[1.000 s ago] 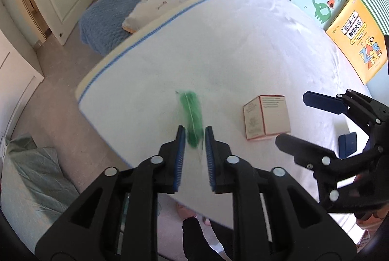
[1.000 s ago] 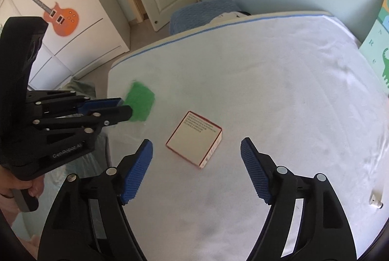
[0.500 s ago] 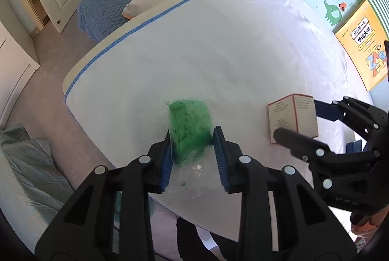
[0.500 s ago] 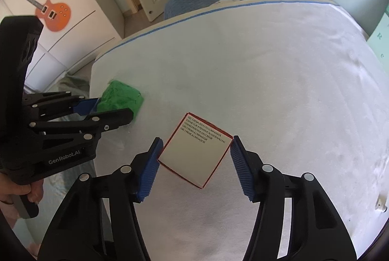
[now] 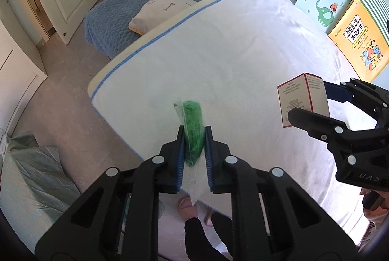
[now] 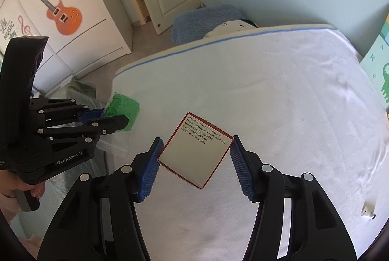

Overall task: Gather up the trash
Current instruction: 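Carry the sponge bag and medicine box over the teal wastebasket and open both grippers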

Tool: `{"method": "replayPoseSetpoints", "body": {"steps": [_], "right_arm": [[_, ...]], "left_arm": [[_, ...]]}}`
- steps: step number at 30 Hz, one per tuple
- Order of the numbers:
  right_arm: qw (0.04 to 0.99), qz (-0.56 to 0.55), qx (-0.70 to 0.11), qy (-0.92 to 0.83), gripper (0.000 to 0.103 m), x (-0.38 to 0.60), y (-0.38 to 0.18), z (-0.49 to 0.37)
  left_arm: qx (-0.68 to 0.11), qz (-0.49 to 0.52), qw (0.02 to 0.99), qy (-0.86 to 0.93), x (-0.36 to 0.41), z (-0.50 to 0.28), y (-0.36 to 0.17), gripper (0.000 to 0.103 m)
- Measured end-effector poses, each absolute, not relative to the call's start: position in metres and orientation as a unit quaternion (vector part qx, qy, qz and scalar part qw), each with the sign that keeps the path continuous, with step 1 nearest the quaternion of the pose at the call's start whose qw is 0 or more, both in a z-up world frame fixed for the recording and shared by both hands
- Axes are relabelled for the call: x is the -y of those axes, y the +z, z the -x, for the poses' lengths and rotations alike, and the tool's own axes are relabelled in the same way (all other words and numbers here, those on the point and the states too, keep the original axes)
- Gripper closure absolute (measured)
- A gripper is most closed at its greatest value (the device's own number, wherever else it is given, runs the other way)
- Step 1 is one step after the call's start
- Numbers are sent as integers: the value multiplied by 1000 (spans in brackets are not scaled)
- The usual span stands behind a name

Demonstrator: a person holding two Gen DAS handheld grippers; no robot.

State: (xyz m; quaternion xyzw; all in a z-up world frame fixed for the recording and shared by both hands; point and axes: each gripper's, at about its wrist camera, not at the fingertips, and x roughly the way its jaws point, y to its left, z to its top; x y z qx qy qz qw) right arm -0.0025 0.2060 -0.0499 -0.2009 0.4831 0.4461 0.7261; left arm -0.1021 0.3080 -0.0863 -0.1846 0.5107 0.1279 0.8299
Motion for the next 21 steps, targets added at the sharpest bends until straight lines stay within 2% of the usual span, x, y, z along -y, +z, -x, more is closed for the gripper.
{"method": "replayPoseSetpoints", "body": {"steps": [11, 21], "right_arm": [[683, 226, -457, 523, 45, -246, -36, 66], [606, 274, -440, 603, 45, -297, -39, 152]], "left_arm": [[-490, 202, 824, 203, -337, 187, -68, 90], [-492, 254, 785, 277, -368, 285, -84, 90]]}}
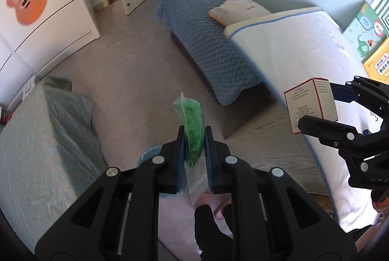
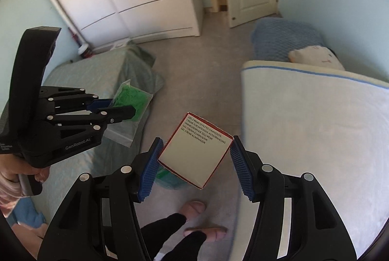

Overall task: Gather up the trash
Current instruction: 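Carry the sponge bag and medicine box over the teal wastebasket and open both grippers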

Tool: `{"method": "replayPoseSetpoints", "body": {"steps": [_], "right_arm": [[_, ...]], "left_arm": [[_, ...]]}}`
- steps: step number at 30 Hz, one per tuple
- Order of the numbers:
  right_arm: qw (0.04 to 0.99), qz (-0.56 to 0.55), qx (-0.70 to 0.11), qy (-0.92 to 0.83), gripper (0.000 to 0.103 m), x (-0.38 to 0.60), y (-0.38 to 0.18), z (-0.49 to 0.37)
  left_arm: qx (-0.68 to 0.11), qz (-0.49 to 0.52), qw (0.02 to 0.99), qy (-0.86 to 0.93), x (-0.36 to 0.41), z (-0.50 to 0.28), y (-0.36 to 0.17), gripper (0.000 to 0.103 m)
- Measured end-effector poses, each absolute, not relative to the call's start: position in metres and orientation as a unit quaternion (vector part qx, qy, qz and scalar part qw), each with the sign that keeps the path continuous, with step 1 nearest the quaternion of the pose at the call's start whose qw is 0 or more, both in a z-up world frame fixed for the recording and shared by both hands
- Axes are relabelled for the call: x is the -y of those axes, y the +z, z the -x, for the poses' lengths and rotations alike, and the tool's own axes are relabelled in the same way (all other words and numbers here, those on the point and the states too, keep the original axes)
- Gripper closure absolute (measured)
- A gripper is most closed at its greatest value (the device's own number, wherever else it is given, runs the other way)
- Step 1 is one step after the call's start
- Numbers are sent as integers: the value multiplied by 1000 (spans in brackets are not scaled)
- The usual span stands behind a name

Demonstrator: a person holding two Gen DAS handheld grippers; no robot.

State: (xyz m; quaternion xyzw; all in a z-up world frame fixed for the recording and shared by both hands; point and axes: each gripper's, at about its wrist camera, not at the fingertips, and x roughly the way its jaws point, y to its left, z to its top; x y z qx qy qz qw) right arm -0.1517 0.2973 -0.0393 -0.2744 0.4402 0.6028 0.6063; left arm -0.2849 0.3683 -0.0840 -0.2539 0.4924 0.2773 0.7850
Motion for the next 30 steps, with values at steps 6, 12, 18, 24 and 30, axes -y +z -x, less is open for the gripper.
{"method": "replayPoseSetpoints", "body": {"steps": [6, 12, 18, 24, 30], "right_arm": [[565, 300, -432, 636, 45, -322, -45, 195], [533, 321, -424, 659, 45, -339, -50, 227], [507, 329, -430, 670, 35, -356, -58, 248], [510, 311, -448, 666, 27, -366, -61, 246], [523, 308, -442, 660, 14, -361, -58, 235]], "left_arm": [[-492, 290, 760, 309, -377, 332, -97, 90], [-488, 312, 745, 331, -379, 361, -103, 90], [-495, 322, 728, 349, -381, 374, -116, 60], [-495, 341, 704, 380, -385, 397, -131, 46], [-496, 341, 698, 388, -387, 406, -133, 33]]}}
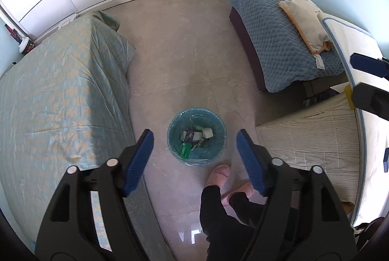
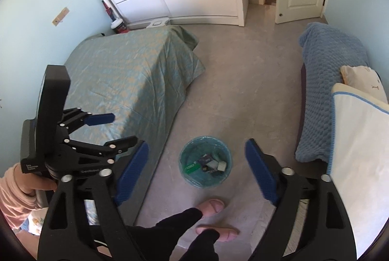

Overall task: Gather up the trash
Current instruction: 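Carry the sponge bag and medicine box over the teal wastebasket and open both grippers, then return both grippers from the wastebasket to the bed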

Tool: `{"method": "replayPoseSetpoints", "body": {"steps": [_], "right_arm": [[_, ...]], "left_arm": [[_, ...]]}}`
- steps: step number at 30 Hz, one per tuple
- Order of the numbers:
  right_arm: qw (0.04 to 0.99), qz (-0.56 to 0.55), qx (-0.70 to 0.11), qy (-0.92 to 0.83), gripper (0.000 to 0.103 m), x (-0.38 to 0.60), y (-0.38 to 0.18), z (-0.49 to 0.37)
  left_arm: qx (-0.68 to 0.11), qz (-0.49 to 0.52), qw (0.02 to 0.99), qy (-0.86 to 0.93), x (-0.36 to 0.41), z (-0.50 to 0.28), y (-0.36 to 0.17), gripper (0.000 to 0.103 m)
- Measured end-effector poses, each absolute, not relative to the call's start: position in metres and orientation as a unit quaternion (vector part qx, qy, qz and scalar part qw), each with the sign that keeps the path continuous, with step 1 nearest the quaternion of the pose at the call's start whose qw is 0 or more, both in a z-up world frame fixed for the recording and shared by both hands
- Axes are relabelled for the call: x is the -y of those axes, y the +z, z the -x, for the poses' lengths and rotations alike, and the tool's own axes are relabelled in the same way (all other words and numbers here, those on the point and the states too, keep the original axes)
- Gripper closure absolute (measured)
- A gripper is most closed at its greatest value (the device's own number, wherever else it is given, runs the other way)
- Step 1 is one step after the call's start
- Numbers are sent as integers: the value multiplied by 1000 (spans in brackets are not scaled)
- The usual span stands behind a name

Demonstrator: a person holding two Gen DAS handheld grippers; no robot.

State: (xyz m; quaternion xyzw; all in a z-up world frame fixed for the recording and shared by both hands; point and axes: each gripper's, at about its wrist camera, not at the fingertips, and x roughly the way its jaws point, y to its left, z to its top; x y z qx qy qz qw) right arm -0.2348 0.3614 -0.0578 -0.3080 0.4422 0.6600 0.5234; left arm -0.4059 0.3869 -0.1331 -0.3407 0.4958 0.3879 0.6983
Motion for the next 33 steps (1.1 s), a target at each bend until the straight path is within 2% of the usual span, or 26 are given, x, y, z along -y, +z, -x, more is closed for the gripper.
{"method": "replayPoseSetpoints", "body": {"steps": [4, 10, 22, 33], "right_arm": [[526, 305, -449, 655, 14, -355, -57, 229], [520, 282, -459, 663, 14, -334, -55, 209], [615, 166, -514, 574, 14, -242, -41, 125], [728, 138, -488, 462, 14, -111, -11, 67]], "left_arm": [[-495, 332, 703, 387, -384, 399, -131, 22], [-505, 286, 726, 369, -374, 370, -120, 13], [-513, 185, 789, 283, -340, 282, -81, 8], [-527, 97, 834, 134, -262, 187, -57, 7]]}}
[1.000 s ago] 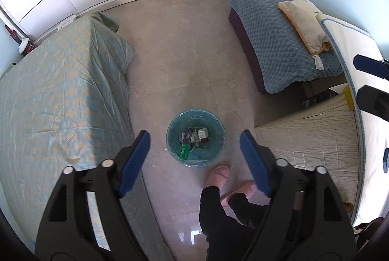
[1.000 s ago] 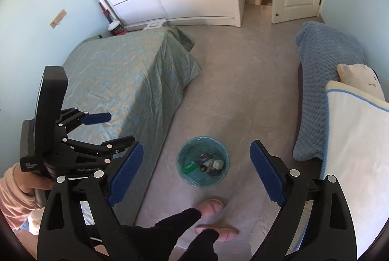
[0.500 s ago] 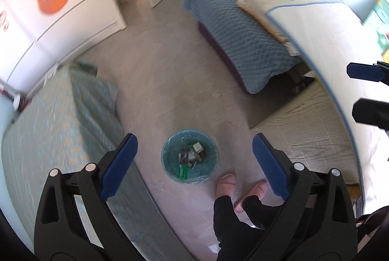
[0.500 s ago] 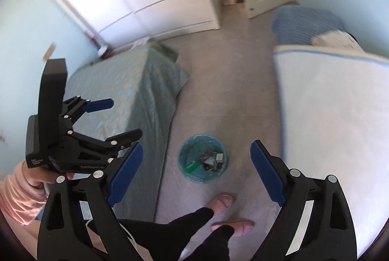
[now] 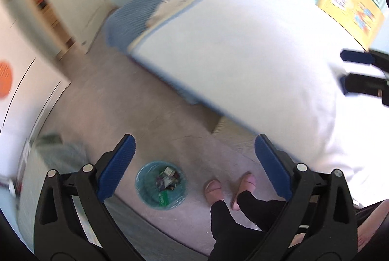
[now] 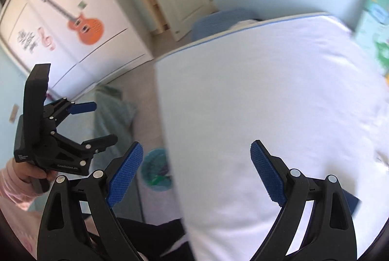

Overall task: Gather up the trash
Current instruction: 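Return both grippers from the wastebasket to the bed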

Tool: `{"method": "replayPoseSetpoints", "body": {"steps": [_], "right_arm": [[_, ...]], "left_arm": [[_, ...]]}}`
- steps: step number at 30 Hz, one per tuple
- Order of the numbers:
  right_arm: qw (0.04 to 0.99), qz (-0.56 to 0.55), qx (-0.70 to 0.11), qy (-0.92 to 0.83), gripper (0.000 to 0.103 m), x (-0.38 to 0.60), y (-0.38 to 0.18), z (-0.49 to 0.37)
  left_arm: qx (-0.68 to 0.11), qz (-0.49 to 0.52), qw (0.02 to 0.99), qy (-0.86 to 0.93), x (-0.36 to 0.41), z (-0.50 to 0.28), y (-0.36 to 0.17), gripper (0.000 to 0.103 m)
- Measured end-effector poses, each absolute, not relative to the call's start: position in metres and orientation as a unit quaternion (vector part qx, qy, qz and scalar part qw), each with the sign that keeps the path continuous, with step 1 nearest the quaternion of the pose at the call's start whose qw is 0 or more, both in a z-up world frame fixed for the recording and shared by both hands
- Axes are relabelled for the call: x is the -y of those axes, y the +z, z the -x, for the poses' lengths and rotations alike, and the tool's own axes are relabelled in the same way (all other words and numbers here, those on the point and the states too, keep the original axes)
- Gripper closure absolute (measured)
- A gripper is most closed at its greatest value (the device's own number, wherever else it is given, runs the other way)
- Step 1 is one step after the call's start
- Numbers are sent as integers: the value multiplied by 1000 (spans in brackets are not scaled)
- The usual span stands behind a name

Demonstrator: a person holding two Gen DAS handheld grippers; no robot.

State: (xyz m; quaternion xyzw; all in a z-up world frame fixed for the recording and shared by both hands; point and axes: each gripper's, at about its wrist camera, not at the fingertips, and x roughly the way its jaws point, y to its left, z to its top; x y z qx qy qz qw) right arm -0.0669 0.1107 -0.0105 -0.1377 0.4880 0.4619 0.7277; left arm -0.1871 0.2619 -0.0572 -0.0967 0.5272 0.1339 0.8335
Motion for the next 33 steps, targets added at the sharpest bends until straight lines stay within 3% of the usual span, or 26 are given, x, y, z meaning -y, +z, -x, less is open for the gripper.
{"method": "replayPoseSetpoints", "body": {"steps": [10, 21, 33], "right_arm": [[773, 156, -478, 386, 13, 15, 8, 7], [727, 279, -463, 424, 13, 102, -1, -85], [645, 376, -438, 501, 14, 114, -51, -147]], "left_arm": [[-562, 47, 825, 14, -160, 123, -49, 7], [-594, 262, 758, 70, -72, 59, -55, 7], [-591, 418, 667, 175, -28, 6, -86, 7]]}}
